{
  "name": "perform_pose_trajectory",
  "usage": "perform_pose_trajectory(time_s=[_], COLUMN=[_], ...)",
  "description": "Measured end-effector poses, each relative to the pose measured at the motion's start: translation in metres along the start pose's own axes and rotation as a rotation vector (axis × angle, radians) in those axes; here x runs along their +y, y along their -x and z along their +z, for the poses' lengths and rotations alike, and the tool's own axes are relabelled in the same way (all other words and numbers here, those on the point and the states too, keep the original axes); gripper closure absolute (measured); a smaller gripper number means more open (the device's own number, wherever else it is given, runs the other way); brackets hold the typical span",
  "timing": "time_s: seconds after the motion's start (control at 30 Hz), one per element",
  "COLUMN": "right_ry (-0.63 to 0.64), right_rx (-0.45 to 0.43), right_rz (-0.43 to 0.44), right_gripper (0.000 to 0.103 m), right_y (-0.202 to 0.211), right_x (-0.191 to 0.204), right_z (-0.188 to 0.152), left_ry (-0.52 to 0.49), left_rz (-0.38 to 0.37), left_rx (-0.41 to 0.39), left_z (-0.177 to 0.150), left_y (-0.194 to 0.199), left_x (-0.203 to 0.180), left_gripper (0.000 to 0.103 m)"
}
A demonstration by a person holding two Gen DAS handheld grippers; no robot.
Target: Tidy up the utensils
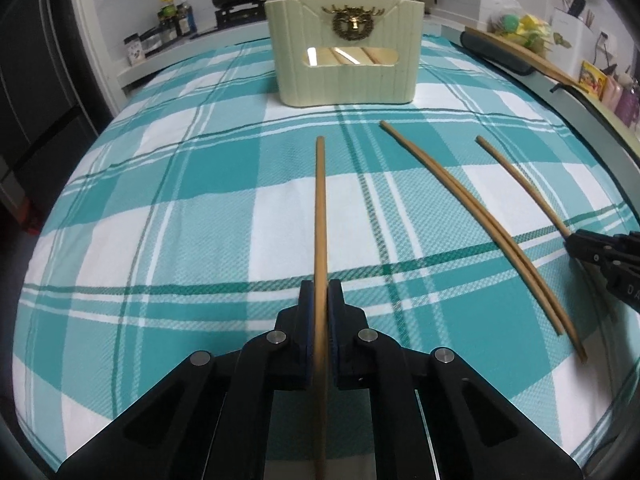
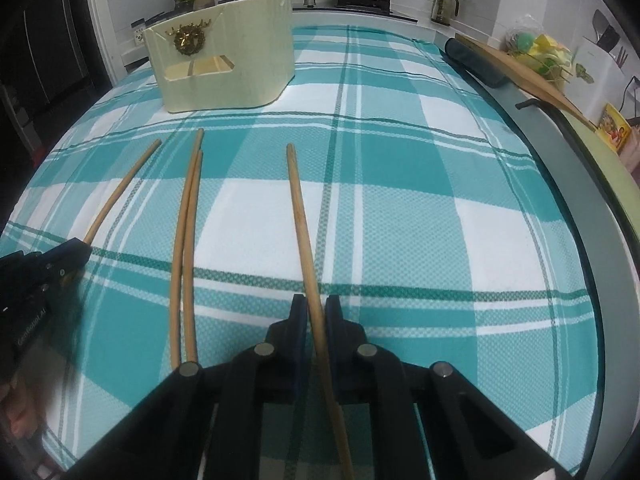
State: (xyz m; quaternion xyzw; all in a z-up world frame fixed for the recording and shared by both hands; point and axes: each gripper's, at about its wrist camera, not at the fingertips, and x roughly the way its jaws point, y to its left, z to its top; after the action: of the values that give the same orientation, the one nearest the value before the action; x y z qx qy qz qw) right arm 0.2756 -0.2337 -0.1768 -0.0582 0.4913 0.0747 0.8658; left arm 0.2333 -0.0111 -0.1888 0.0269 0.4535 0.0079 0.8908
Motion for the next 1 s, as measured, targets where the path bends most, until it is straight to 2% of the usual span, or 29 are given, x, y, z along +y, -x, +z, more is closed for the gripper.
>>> perform_pose_trajectory(time_s=[0.1,0.13,0.17,0.2,0.23,0.27,0.4,0.47,0.53,0.57,0.8,1.0], right_ry=[-0.035,-0.031,-0.012,0.024,0.059,0.101,0.179,0.204,0.229,0.232,0.146,0.105], right_rx=[-0.001,-0.003,-0.008,-0.011,-0.013,-0.022,-0.053,-0.060,-0.043,-0.043,-0.018,-0.055], right_rz=[0.059,0.071,0.067,0.056,0.041,0.014,-0.037,-0.017,0.054,0.064,0.020,0.076], right_gripper=[0.085,0.077,0.066,0.060,0.054,0.054,0.053,0.046,0.048,0.048,0.048,0.048], right_y=[0.004,0.006,0.007,0.009,0.010,0.011,0.017,0.019,0.019,0.019,0.017,0.039], right_x=[-0.006,-0.005,-0.001,0.005,0.012,0.020,0.045,0.055,0.064,0.066,0.029,0.007], right_z=[-0.008,-0.010,-0.012,-0.015,-0.019,-0.023,-0.029,-0.030,-0.032,-0.033,-0.028,-0.023], left_ry=[0.000,0.002,0.009,0.017,0.028,0.035,0.052,0.051,0.047,0.044,0.018,-0.001], left_rz=[-0.003,-0.013,-0.024,-0.032,-0.036,-0.038,-0.040,-0.039,-0.039,-0.038,-0.067,-0.136], left_rx=[0.019,0.026,0.032,0.034,0.036,0.036,0.042,0.039,0.032,0.028,0.040,0.039], left_z=[-0.009,-0.011,-0.013,-0.015,-0.017,-0.017,-0.020,-0.020,-0.019,-0.018,-0.016,-0.002], left_y=[0.006,0.007,0.009,0.011,0.012,0.013,0.012,0.013,0.015,0.016,0.014,0.018], left_x=[0.013,0.017,0.021,0.025,0.029,0.032,0.038,0.039,0.040,0.041,0.048,0.053], left_gripper=[0.094,0.093,0.085,0.072,0.067,0.061,0.056,0.053,0.050,0.048,0.043,0.031])
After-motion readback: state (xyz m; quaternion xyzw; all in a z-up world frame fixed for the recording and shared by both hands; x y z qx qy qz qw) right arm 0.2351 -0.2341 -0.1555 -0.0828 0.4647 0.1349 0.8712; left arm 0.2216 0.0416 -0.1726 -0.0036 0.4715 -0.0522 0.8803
